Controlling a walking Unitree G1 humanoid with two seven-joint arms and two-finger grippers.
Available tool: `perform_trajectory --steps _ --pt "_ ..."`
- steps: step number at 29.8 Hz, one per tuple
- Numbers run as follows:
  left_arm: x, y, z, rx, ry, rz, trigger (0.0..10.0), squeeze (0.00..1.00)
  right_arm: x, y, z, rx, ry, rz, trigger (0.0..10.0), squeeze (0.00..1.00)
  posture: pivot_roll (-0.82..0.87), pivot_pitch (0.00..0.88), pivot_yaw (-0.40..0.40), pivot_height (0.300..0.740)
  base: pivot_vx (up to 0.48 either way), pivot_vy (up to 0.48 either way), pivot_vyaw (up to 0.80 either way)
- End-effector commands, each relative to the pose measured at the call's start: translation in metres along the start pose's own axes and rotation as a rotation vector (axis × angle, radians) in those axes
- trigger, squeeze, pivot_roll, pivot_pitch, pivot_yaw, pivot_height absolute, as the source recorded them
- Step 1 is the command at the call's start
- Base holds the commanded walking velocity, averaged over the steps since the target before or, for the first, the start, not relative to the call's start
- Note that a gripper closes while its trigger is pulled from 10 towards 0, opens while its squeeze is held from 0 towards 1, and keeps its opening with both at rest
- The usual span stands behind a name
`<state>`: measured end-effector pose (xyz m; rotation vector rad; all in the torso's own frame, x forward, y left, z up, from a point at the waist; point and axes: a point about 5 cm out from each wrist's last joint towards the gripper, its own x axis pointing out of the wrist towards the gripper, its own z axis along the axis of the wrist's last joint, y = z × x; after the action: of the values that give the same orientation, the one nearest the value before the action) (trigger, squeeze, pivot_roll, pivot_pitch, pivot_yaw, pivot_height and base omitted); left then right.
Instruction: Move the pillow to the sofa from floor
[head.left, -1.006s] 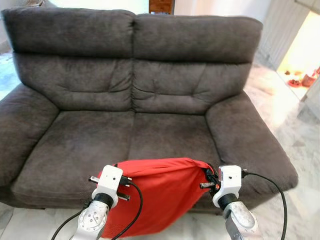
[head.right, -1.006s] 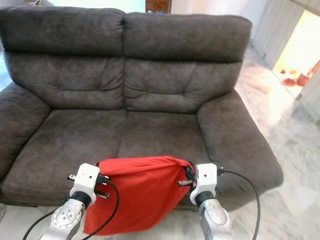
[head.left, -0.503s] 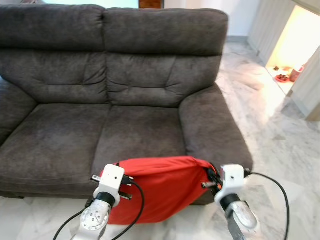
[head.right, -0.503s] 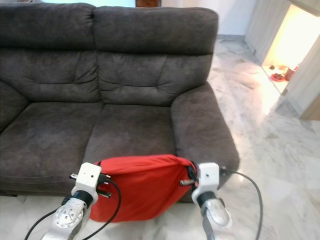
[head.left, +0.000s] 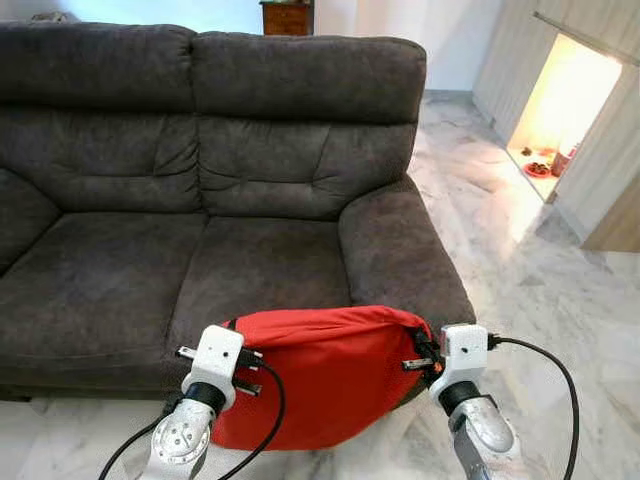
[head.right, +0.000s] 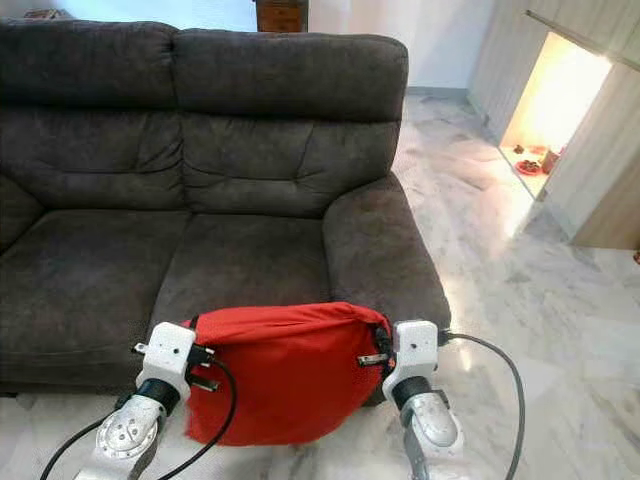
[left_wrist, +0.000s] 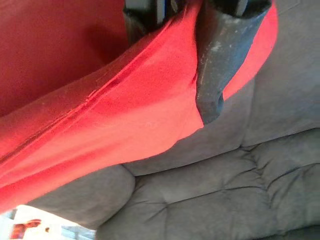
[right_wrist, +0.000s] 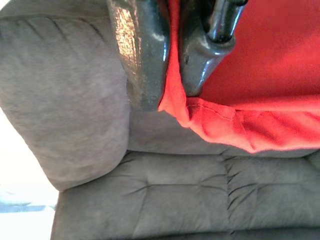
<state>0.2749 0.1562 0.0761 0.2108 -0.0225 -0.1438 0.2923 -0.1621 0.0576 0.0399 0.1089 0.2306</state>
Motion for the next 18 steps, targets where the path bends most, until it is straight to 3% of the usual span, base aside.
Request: perform_trajectory --steps 1,3,13,15,18 --pt "0.007 0.018 0.03 0.016 -0.14 0.081 10.0 0.0 -0.001 -0.008 0.013 -0.023 -0.06 -0.024 10.0 0.0 0.07 0.071 -0.003 0.74 0.0 0.0 0.8" --pt "0.008 0.018 0.031 0.02 -0.143 0.078 10.0 0.0 -0.001 -0.009 0.013 -0.003 -0.059 -0.032 10.0 0.0 0.06 0.068 -0.002 0.74 0.0 0.0 0.72" --pt "0.01 0.016 0.032 0.014 -0.146 0.06 10.0 0.0 0.003 -0.012 0.023 0.016 -0.088 -0.049 10.0 0.0 0.06 0.056 -0.002 0.74 0.24 0.0 0.0" --pt "0.009 0.017 0.033 0.043 -0.152 0.04 10.0 0.0 0.004 -0.01 0.024 0.017 -0.091 -0.05 10.0 0.0 0.06 0.061 -0.005 0.74 0.343 0.0 0.0" --pt "0.01 0.025 0.035 0.066 -0.161 0.051 10.0 0.0 0.006 -0.009 0.029 0.018 -0.108 -0.047 10.0 0.0 0.06 0.065 -0.006 0.74 0.358 0.0 0.0"
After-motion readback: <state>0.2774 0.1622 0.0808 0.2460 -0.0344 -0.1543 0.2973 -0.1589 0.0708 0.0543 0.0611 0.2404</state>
